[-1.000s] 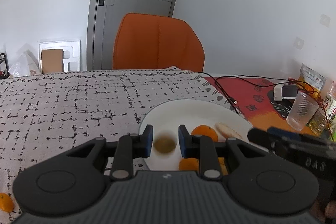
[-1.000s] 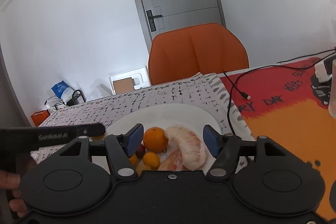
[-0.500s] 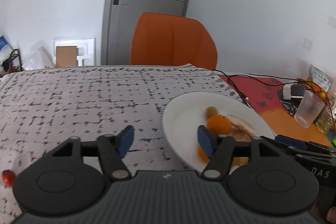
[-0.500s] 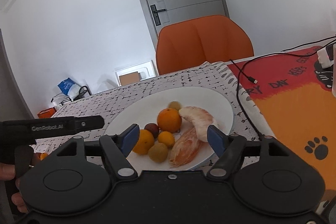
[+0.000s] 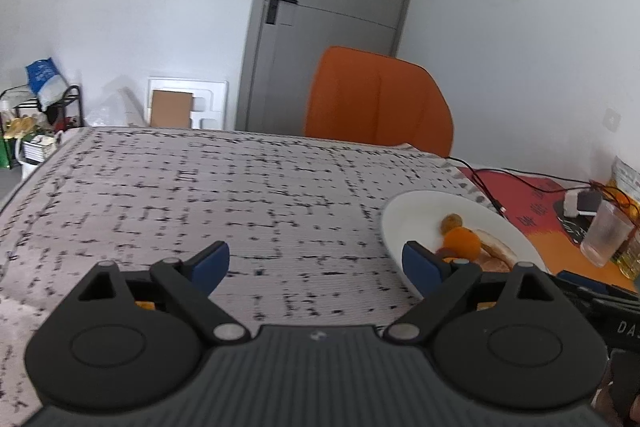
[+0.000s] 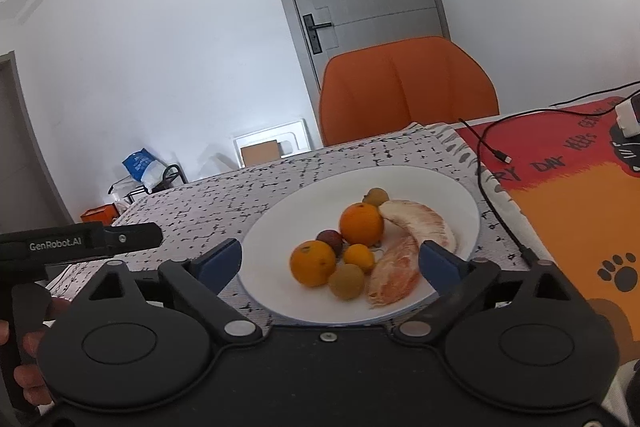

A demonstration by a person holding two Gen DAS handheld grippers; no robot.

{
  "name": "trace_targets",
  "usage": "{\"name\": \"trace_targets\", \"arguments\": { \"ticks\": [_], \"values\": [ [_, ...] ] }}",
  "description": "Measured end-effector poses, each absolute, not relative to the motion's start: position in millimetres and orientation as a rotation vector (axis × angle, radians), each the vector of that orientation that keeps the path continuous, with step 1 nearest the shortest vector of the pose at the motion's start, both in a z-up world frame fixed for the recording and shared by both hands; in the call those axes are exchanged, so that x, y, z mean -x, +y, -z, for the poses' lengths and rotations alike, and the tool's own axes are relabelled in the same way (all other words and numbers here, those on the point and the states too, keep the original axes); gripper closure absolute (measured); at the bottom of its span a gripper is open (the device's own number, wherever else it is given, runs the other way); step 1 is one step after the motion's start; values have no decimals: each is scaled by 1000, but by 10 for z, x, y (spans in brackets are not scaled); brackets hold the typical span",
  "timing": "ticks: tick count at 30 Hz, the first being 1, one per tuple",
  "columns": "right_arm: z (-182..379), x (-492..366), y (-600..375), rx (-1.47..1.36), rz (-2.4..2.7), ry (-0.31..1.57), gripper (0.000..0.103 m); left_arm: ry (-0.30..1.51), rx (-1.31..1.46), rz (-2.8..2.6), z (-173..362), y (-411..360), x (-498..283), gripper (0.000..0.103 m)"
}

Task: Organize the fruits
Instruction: 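Move both open tools back toward the last two fruits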

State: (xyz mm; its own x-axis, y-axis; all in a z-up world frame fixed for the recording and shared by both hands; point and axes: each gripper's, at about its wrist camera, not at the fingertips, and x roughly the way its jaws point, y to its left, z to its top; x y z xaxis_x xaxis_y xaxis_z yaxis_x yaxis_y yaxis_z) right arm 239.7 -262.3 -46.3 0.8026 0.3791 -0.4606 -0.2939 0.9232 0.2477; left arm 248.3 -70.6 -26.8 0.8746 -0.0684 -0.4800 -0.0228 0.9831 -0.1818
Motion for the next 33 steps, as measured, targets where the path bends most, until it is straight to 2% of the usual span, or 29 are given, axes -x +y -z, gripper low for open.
{"name": "trace_targets", "arguments": {
  "ticks": [6, 33],
  "values": [
    [445, -2332, -2496, -155, -385, 527, 0, 498, 205, -21, 265, -484, -2327, 10],
    [500, -2209, -1896, -126, -522, 560, 0, 507, 239, -146, 410, 213, -1929, 10]
  ]
}}
